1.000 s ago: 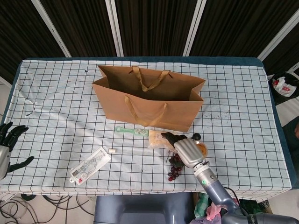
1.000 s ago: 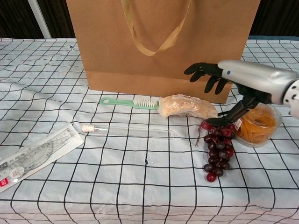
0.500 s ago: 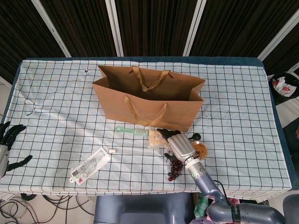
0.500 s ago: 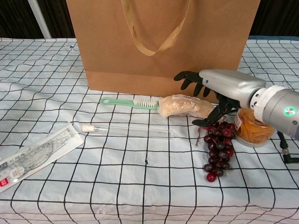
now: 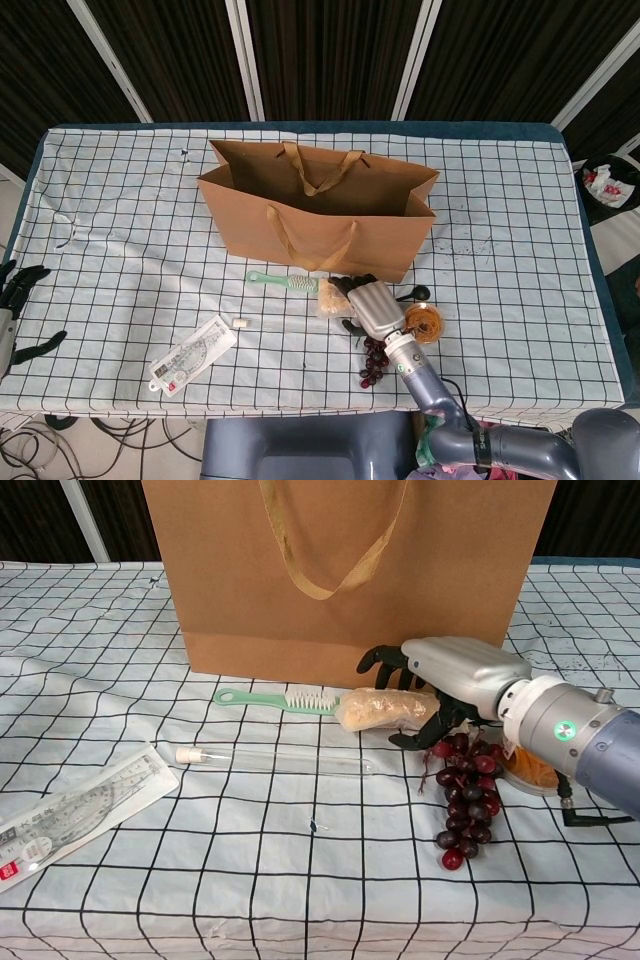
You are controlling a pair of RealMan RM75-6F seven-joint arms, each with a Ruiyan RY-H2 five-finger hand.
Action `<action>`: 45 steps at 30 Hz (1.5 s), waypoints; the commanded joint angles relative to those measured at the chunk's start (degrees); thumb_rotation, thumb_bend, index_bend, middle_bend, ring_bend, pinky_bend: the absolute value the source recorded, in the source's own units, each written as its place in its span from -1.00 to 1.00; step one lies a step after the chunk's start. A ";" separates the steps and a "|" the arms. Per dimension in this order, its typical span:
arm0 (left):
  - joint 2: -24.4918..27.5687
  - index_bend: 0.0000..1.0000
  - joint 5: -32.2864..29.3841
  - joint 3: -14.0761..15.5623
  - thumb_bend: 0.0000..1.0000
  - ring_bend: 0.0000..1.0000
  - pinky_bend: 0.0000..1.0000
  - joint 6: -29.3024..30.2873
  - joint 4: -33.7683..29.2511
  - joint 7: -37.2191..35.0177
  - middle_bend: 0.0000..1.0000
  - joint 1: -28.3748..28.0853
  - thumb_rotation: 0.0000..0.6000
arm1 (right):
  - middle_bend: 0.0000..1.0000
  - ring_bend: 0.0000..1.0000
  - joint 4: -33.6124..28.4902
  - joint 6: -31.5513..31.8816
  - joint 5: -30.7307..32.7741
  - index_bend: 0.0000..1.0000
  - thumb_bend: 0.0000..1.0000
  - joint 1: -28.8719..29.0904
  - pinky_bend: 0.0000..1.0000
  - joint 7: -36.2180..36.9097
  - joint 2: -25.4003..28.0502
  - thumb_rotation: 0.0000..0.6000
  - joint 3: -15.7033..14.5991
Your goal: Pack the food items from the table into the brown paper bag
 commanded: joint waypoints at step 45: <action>0.84 -0.65 -0.79 -1.26 -0.86 -0.98 -0.89 -2.08 -2.18 1.41 -0.70 1.00 1.00 | -0.06 0.12 -17.75 25.26 -13.23 0.01 -0.03 -9.71 -0.13 20.71 13.46 1.00 6.44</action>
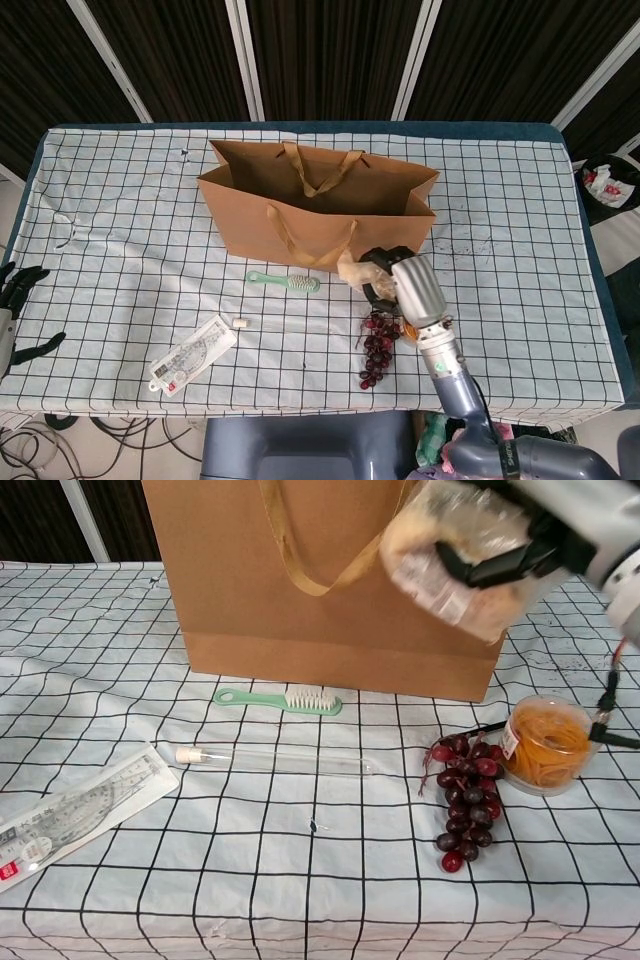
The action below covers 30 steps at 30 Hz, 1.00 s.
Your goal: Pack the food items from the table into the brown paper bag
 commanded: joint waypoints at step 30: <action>-0.40 -0.65 -0.02 -0.08 -0.86 -0.98 -0.89 -1.36 -0.58 1.67 -0.70 -0.18 1.00 | -0.08 0.09 1.30 -1.54 13.26 0.03 -0.05 10.81 -0.13 2.79 9.20 1.00 23.15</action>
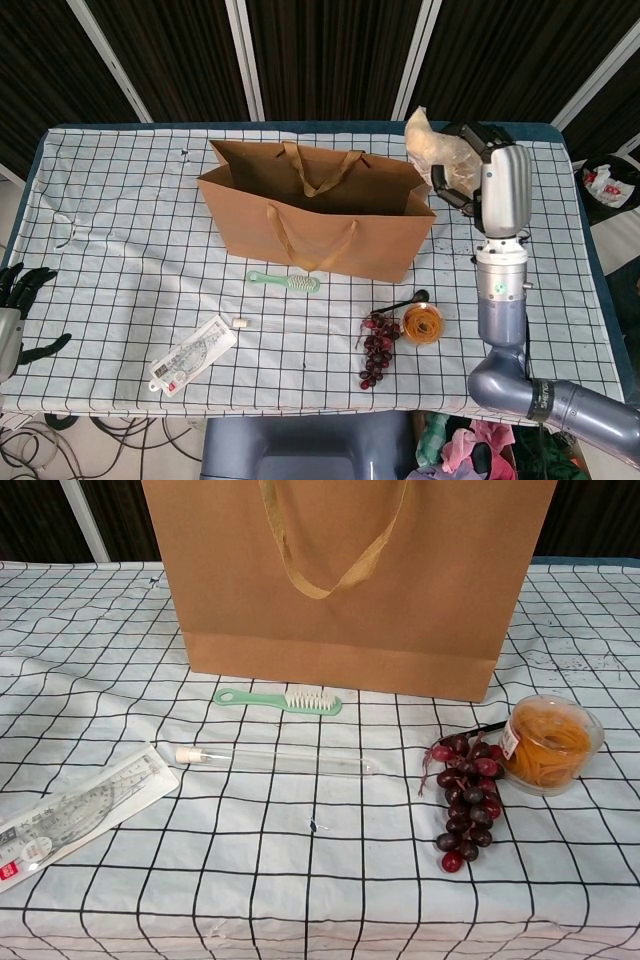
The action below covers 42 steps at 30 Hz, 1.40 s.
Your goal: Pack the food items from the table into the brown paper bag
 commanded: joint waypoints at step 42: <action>0.80 -0.65 -1.39 -0.96 -0.86 -0.98 -0.89 -0.12 0.61 -1.14 -0.77 0.51 1.00 | -0.68 -0.46 -1.65 -3.13 11.01 -0.70 -0.60 6.64 -0.42 -7.41 0.55 1.00 -2.69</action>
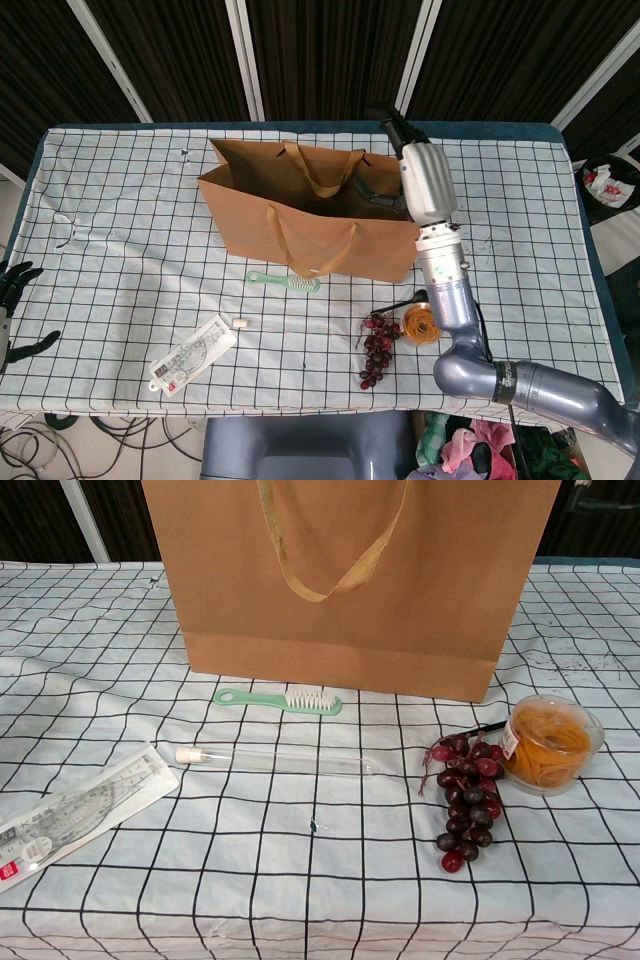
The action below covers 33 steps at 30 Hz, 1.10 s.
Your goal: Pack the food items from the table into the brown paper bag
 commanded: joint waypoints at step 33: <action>-0.17 -0.65 0.93 0.35 -0.86 -0.98 -0.89 -0.32 -0.27 0.04 -0.77 -0.22 1.00 | -0.80 -0.57 -19.69 -19.33 -10.69 -0.81 -0.61 -23.71 -0.49 -1.58 31.55 1.00 -27.59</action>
